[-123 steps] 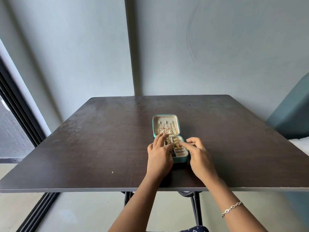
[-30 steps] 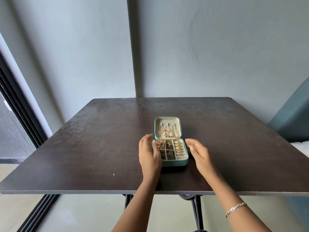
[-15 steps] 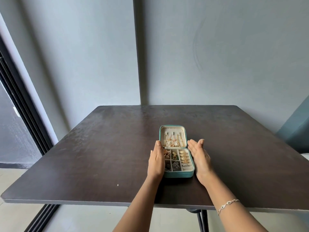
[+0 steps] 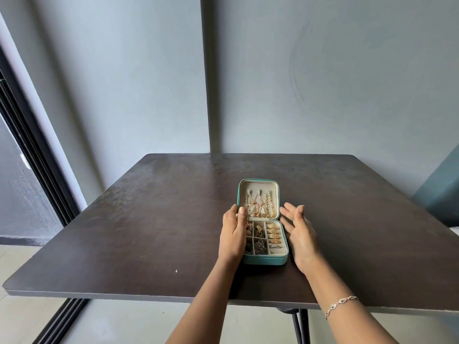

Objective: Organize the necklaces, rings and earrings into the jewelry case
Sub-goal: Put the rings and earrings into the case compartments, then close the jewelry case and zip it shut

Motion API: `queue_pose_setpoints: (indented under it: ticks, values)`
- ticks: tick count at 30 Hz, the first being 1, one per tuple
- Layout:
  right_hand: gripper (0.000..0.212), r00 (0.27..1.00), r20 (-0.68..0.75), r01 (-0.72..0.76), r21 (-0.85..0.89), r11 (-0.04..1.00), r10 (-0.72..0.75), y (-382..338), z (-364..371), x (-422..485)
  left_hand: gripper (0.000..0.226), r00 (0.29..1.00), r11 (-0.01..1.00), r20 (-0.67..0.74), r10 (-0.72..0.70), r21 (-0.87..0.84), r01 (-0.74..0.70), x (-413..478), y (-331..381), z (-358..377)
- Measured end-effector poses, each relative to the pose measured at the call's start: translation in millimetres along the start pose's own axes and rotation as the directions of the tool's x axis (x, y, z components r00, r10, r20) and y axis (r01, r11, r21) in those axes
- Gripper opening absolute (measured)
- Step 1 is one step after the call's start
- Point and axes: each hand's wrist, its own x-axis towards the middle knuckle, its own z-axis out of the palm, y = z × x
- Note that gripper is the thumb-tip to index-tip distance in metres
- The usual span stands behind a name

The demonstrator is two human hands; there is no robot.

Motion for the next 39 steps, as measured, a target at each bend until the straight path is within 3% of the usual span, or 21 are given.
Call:
queue_pose_setpoints:
  ticks: [3, 5, 7, 9, 12, 15, 18, 21, 22, 25, 27, 33, 39]
  values:
    - [0.098, 1.000, -0.023, 0.000, 0.010, 1.000, 0.000, 0, 2, -1, 0.051, 1.000, 0.999, 0.015, 0.001, 0.033, -0.001, -1, 2, -1]
    - [0.069, 1.000, -0.017, 0.001, 0.012, 1.000, -0.001, 0, 1, 1, 0.049, 1.000, 0.998, 0.025, 0.014, 0.053, -0.016, -2, 4, -2]
    - [0.055, 0.999, -0.036, -0.012, -0.012, 1.000, 0.012, 3, -2, 3, 0.046, 0.999, 0.997, 0.028, 0.036, 0.070, -0.038, -3, 5, -1]
    - [0.055, 0.999, -0.042, -0.012, -0.015, 1.000, 0.012, 3, -2, 2, 0.046, 0.998, 0.996, 0.008, 0.065, 0.052, -0.066, -4, 6, -1]
    - [0.075, 0.999, -0.028, 0.020, -0.011, 1.000, -0.020, 2, 2, -2, 0.035, 0.998, 0.998, -0.024, 0.056, 0.041, -0.055, -5, 6, 0]
    - [0.056, 0.999, -0.012, 0.048, -0.035, 0.998, -0.048, 0, 3, -4, 0.017, 0.998, 0.998, -0.032, 0.046, 0.048, -0.045, -6, 7, -1]
    - [0.079, 0.998, 0.019, 0.066, -0.032, 0.997, -0.066, 2, 3, -4, 0.031, 0.998, 0.997, -0.023, 0.064, 0.035, -0.063, -7, 10, -1]
    - [0.047, 0.995, 0.069, 0.075, -0.010, 0.997, -0.074, 3, -1, -6, 0.050, 0.997, 0.997, 0.003, 0.073, 0.016, -0.073, -8, 10, 0]
    - [0.050, 0.994, 0.086, 0.067, -0.010, 0.998, -0.066, 4, -3, -5, 0.053, 0.996, 0.996, 0.001, 0.089, 0.004, -0.089, -8, 9, -1]
    - [0.094, 0.991, 0.090, 0.099, 0.006, 0.995, -0.100, 7, -4, -7, 0.053, 0.997, 0.996, -0.020, 0.078, -0.046, -0.079, -9, 5, -1]
    - [0.101, 0.991, 0.068, 0.112, 0.049, 0.992, -0.115, 10, -5, -8, 0.061, 0.997, 0.994, -0.029, 0.068, -0.082, -0.070, -8, 3, -1]
    - [0.088, 0.988, 0.104, 0.103, 0.109, 0.989, -0.114, 12, -10, -12, 0.071, 0.997, 0.981, -0.068, 0.037, -0.189, -0.050, -9, 2, -1]
    - [0.080, 0.987, 0.071, 0.152, -0.069, 0.986, -0.147, 13, -8, -22, 0.061, 0.995, 0.960, -0.102, 0.006, -0.277, -0.034, -10, 3, 0]
